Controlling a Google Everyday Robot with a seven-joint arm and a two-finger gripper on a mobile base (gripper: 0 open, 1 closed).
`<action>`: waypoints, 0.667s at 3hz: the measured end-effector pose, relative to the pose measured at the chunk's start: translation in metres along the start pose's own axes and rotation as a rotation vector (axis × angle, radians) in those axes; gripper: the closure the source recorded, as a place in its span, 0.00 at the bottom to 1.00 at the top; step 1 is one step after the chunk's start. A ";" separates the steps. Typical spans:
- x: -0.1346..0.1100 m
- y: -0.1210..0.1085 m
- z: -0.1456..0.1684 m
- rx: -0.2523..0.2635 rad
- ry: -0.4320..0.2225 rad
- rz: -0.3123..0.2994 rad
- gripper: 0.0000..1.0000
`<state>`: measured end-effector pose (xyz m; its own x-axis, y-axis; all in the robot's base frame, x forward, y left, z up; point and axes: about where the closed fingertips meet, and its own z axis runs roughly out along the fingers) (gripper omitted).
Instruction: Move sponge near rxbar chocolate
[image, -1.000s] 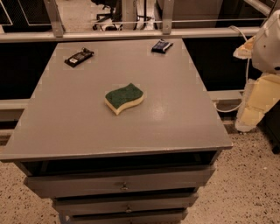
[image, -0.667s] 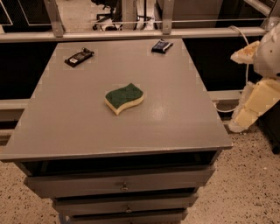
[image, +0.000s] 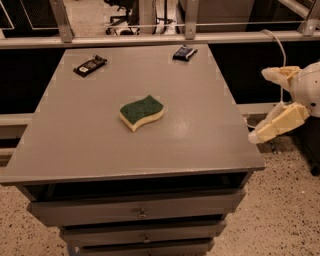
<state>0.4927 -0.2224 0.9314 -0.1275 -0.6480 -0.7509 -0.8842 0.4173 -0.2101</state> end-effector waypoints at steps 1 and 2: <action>-0.021 -0.007 0.016 -0.015 -0.136 0.026 0.00; -0.021 -0.007 0.016 -0.015 -0.136 0.026 0.00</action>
Offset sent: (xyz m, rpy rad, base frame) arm 0.0130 0.0156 0.0060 0.1110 -0.0291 0.0185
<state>0.5091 -0.2016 0.9384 -0.0891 -0.5445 -0.8340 -0.8881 0.4225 -0.1810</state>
